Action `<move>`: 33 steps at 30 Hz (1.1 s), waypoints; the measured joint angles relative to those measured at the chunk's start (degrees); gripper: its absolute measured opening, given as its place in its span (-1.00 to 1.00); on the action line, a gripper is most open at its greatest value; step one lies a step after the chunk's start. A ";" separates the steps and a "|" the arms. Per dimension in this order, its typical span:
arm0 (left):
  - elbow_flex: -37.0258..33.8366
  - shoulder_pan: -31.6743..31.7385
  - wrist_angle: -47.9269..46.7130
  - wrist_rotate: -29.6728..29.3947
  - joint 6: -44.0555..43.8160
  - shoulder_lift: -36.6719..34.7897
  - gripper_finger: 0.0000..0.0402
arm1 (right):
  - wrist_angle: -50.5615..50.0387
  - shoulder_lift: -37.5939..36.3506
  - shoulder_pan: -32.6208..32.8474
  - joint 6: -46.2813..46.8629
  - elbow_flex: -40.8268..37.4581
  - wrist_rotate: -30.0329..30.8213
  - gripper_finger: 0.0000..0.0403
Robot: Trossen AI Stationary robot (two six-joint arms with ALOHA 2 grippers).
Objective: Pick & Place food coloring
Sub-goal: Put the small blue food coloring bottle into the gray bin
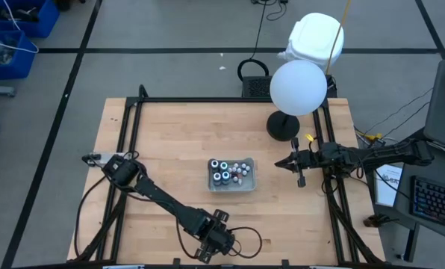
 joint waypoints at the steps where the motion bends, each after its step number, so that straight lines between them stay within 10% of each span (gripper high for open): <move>1: 0.00 0.06 -0.28 0.45 -0.02 0.01 -0.03 | 0.12 0.00 0.00 0.00 0.00 0.00 -1.00; 25: 0.02 0.52 -0.26 3.02 -0.30 1.61 -0.04 | 0.98 0.00 0.00 -0.93 -0.02 -0.02 -1.00; 33: 0.01 0.59 -0.20 3.35 -0.58 1.63 -0.40 | 0.98 0.00 0.00 -0.92 -0.04 -0.02 -1.00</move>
